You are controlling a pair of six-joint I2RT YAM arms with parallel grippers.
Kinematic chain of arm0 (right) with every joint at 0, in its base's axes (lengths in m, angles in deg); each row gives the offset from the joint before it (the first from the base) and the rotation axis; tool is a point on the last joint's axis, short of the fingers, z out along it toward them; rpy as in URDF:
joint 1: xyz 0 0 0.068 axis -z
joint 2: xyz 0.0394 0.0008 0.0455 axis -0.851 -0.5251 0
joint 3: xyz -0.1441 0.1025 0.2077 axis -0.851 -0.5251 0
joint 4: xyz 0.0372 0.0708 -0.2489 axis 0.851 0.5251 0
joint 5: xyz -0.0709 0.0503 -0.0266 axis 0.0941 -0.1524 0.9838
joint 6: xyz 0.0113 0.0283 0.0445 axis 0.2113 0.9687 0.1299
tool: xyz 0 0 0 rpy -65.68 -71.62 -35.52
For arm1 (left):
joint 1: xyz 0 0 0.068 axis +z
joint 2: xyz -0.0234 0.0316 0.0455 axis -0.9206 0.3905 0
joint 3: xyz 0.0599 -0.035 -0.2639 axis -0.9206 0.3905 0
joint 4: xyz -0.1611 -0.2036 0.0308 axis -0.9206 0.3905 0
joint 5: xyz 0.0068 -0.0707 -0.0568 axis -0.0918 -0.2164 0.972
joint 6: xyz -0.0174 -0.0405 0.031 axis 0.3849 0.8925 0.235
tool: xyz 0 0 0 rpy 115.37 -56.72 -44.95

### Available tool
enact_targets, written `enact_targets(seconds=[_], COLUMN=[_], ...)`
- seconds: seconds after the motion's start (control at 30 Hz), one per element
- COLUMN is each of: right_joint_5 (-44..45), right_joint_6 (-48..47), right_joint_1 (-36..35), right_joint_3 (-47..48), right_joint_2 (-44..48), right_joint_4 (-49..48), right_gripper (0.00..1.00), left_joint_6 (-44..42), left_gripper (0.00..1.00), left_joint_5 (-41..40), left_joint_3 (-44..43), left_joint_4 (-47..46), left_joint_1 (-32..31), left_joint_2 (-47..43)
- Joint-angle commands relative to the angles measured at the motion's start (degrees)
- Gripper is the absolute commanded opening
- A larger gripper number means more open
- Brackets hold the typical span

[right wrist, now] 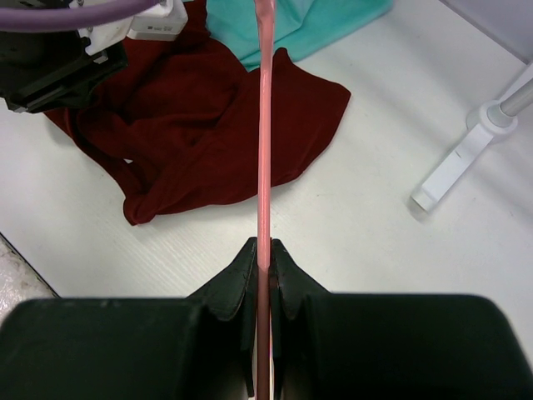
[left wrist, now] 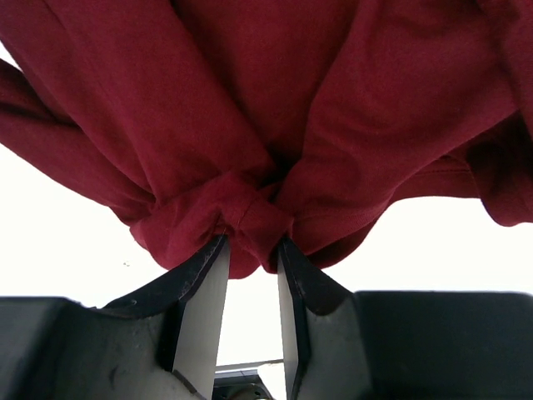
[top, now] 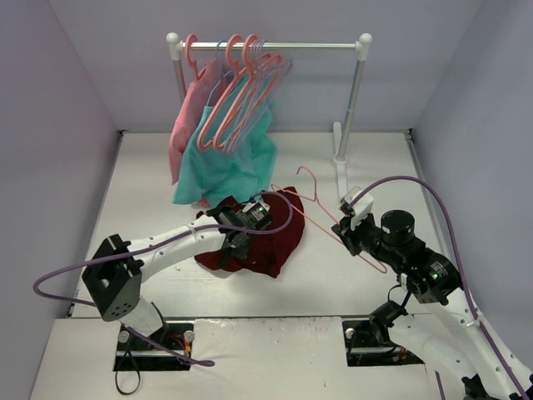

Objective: Place the t-shirt on the hanger

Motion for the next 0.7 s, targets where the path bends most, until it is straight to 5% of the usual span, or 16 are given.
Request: enact_targets(seconds=[0.0, 0.23, 0.4, 0.67], right_joint_5=[0.96, 0.79, -0.11, -10.13], right_joint_6=[0.57, 0.57, 0.43, -0.60], right_joint_1=[-0.49, -0.49, -0.49, -0.49], right_joint_3=[1.08, 1.06, 1.10, 4.02], right_joint_2=[-0.78, -0.76, -0.61, 1.23], right_joint_4=[-3.30, -3.28, -3.30, -3.30], right_gripper=[0.00, 0.00, 0.00, 0.00], left_joint_6=[-0.23, -0.23, -0.81, -1.54], left_gripper=[0.25, 0.19, 0.00, 0.00], left_joint_5=[-0.99, -2.86, -3.80, -2.94], left_joint_3=[-2.24, -3.05, -3.71, -11.04], left_joint_4=[0.24, 0.25, 0.44, 6.22], left_joint_1=[0.28, 0.92, 1.69, 6.36], left_joint_2=[0.28, 1.81, 1.52, -5.31])
